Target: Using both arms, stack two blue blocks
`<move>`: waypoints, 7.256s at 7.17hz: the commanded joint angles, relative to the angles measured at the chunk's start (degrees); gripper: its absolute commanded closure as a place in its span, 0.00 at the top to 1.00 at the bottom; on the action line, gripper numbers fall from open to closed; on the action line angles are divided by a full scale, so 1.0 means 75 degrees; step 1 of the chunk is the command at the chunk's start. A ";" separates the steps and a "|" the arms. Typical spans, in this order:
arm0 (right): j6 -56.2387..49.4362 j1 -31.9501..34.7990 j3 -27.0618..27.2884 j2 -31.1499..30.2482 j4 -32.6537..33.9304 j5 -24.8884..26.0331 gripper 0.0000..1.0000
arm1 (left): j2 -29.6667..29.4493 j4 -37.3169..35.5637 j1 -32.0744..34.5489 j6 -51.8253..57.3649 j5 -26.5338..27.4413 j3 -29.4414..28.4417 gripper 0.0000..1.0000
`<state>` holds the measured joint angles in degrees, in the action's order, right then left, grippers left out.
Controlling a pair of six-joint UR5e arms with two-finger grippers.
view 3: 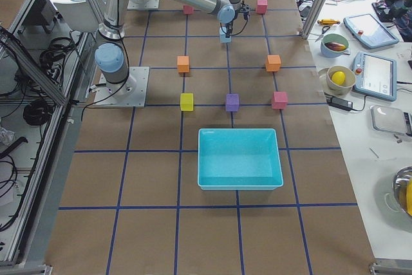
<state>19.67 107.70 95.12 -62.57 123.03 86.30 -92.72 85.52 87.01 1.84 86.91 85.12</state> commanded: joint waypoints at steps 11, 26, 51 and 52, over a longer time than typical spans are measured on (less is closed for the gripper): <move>0.0354 -0.0073 -0.0809 0.0048 -0.0309 -0.0152 1.00 | -0.0899 -0.0302 0.0023 -0.0806 -0.0044 0.0299 1.00; -0.1532 -0.2266 -0.0401 -0.3482 -0.4252 0.0376 1.00 | -0.2732 -0.3519 0.0734 -0.1098 -0.0009 0.1605 0.00; -0.2165 -0.2290 -0.0366 -0.3670 -0.4275 0.0387 1.00 | -0.0603 0.0113 0.0731 0.0287 -0.0033 -0.0006 1.00; -0.2177 -0.2290 -0.0366 -0.3670 -0.4264 0.0387 1.00 | -0.0157 0.0326 0.0588 0.0432 0.0234 0.0018 1.00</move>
<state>3.41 90.53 92.37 -90.09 91.02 89.18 -98.03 84.89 94.14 1.92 87.11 85.25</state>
